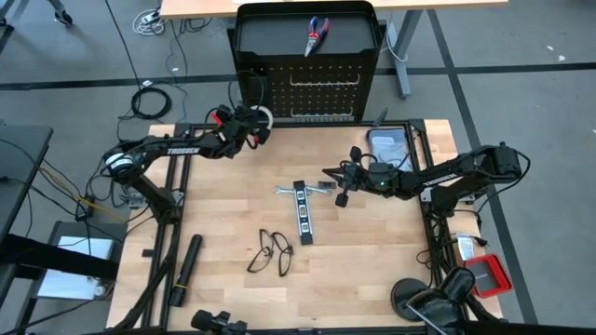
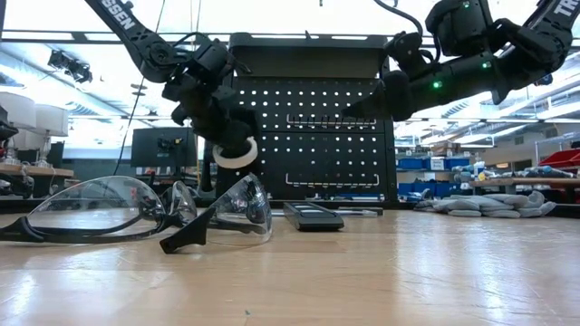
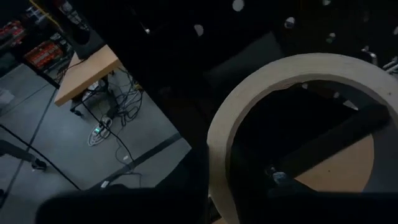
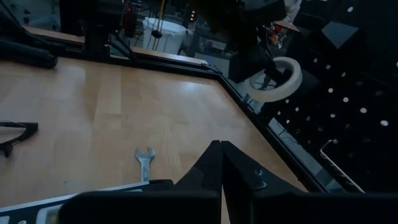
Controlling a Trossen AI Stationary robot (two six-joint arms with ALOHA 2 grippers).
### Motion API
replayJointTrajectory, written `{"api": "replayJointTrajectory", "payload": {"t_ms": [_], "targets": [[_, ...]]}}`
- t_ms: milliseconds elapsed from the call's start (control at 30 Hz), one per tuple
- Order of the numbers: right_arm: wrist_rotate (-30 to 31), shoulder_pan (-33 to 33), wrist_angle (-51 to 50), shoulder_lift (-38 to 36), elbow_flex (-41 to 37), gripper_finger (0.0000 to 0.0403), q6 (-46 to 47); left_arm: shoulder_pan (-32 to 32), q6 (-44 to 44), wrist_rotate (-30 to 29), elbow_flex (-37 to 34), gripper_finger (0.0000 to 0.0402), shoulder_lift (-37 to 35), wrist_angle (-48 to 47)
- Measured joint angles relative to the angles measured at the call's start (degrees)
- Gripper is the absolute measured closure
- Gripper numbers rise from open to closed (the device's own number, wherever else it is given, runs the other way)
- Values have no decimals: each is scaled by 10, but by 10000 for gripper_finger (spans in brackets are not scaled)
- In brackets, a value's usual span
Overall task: Hang tools onto peg board
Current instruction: Hang the white tape on the black pegboard, then put the left black safety glasses on the black pegboard
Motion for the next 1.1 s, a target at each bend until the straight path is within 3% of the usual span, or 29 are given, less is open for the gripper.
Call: {"api": "replayJointTrajectory", "payload": {"t_ms": [433,600,800,1033,1100], "targets": [[-3,0,-4,0,0,389,2,-10,33,21,0,215,0,-58],[-3,0,-4,0,0,388,2,-38,43,26,-1,205,-6,-74],[-3,0,-4,0,0,382,12,-87,19,-10,-10,204,-46,-127],[-3,0,-18,0,0,391,9,-216,12,-3,-77,204,-96,-88],[-8,0,-27,0,0,390,-6,-257,48,39,-93,204,-95,-65]]}}
